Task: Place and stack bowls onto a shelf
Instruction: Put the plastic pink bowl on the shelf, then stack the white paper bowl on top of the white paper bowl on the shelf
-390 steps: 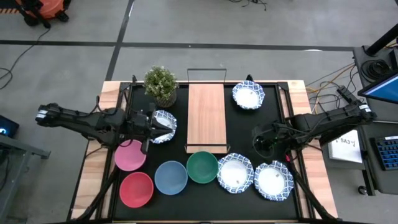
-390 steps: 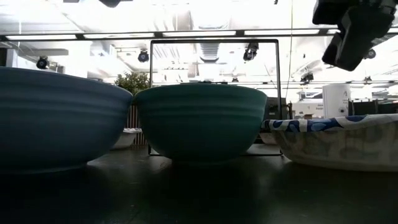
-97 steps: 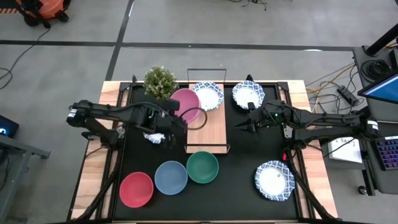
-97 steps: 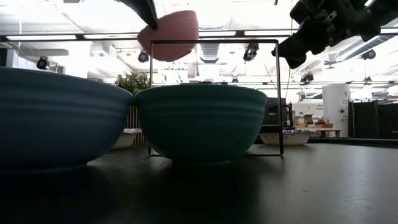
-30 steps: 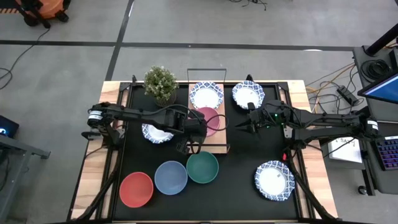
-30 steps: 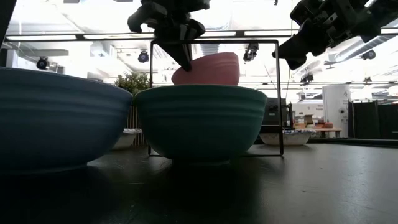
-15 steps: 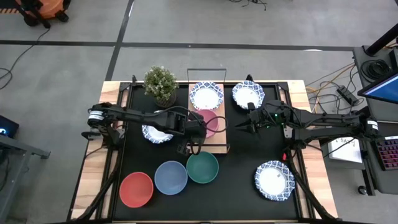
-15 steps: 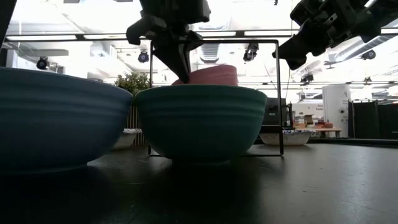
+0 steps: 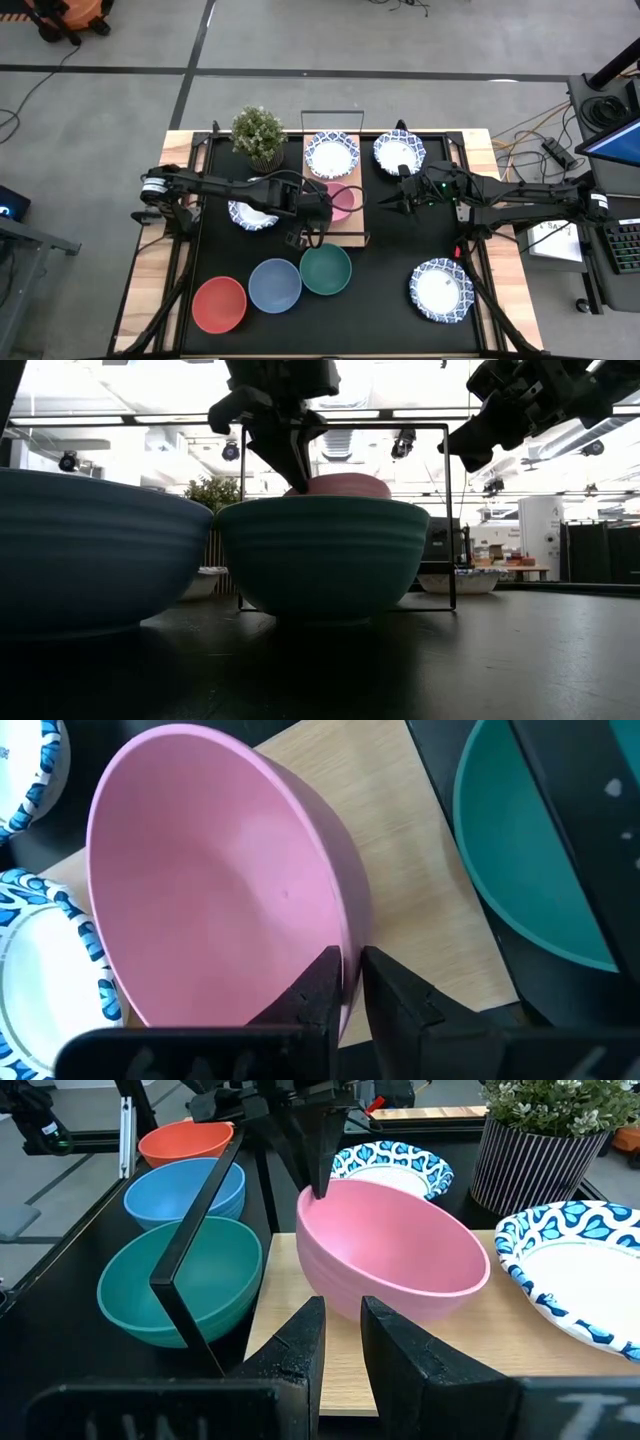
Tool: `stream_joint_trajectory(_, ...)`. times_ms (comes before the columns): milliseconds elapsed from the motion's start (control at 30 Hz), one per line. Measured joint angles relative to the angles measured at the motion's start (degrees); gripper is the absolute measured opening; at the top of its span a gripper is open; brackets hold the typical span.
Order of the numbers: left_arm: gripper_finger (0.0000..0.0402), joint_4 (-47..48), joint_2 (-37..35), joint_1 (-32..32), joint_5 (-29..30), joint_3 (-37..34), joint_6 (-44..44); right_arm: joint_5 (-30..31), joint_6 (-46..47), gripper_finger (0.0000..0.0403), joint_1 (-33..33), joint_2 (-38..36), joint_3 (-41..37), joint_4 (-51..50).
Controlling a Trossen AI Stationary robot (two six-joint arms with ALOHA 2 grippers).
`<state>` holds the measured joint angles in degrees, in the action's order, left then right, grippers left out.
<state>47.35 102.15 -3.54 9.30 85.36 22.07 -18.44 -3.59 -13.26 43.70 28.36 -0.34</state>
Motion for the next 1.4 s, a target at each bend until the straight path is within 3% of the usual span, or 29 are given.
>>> stream_joint_trajectory(233,0.0038,-0.77,-0.09,0.08,-1.15,-0.68,-0.71,0.0,0.05,0.0059,0.0,0.0,0.0,-0.23)
stream_joint_trajectory(533,0.0116,-0.68,-0.22,0.22,-1.19,-0.72,-1.81,0.0,0.6,0.0059,0.0,0.0,0.0,-0.26)
stream_joint_trajectory(767,0.0152,8.38,-0.61,0.56,-0.85,2.77,-1.2,0.72,2.91,0.0059,0.0,0.0,0.0,-0.26)
stream_joint_trajectory(900,0.0152,9.66,-4.21,0.56,-0.86,2.93,-2.32,5.19,7.91,0.0059,0.0,0.0,0.0,-0.37)
stream_joint_trajectory(1133,0.0142,7.65,-13.93,0.58,-0.85,0.87,-6.67,19.35,18.88,0.0059,0.0,0.0,0.0,-3.21)
stream_joint_trajectory(1233,0.0137,2.45,-19.21,0.41,-0.85,-2.78,-8.93,23.4,23.02,0.0059,-0.12,0.0,0.52,-5.33)
stream_joint_trajectory(1400,0.0132,-14.33,-28.85,-0.92,-0.88,-13.76,-10.63,24.54,26.07,0.0059,-1.16,1.7,4.8,-10.94)
